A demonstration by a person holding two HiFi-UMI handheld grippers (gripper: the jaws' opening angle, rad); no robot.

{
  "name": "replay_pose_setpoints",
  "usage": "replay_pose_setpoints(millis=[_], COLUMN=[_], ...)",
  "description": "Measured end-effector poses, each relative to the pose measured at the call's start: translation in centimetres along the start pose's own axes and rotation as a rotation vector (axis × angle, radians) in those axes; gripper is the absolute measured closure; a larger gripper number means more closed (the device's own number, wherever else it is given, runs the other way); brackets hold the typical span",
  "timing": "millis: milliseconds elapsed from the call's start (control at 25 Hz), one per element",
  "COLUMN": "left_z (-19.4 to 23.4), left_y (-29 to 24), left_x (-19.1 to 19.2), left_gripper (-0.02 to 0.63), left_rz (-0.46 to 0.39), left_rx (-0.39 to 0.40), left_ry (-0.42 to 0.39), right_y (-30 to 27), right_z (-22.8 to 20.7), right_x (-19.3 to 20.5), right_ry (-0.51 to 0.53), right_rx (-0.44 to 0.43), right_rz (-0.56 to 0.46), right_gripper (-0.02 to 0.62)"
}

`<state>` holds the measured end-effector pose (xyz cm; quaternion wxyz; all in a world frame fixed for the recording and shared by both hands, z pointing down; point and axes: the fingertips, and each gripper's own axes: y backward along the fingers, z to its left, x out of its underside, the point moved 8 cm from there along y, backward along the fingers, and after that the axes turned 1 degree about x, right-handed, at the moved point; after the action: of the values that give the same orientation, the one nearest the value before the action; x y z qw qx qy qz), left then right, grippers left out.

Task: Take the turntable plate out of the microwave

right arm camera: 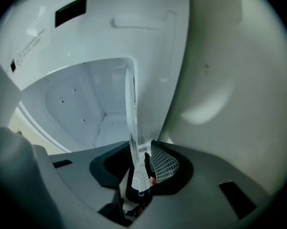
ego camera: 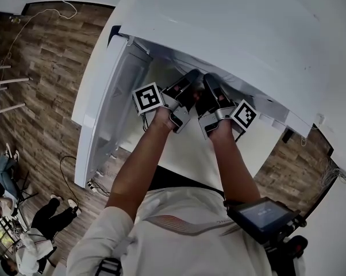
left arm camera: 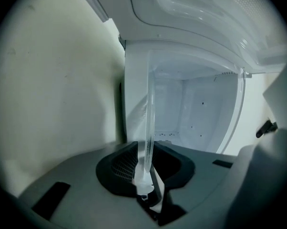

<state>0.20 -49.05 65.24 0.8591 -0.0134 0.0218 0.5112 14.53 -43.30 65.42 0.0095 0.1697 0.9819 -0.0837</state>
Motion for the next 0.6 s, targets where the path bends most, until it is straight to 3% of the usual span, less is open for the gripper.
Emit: replay_pose_setpoints(millis=[120,280,600], left_z=[-0.44,-0.49,-0.67], left_y=[-0.15,-0.06,0.06], left_x=[-0.04,-0.07,0.17], left_gripper=[0.542,0.561,0.56], left_rz=[0.021,0.016,-0.004], left_rx=[0.022,0.048,0.095], left_ry=[-0.014,0.009,-0.035], right_y=[0.08,-0.05,0.04], right_z=[0.07,0.68,0.87], right_x=[0.11,0.17,0.21], right_ry=[-0.023,0.009,0.066], right_rx=[-0.023,-0.054,-0.105], right_rz=[-0.002,0.014,-0.009], right_gripper=[0.488,0.557,0.557])
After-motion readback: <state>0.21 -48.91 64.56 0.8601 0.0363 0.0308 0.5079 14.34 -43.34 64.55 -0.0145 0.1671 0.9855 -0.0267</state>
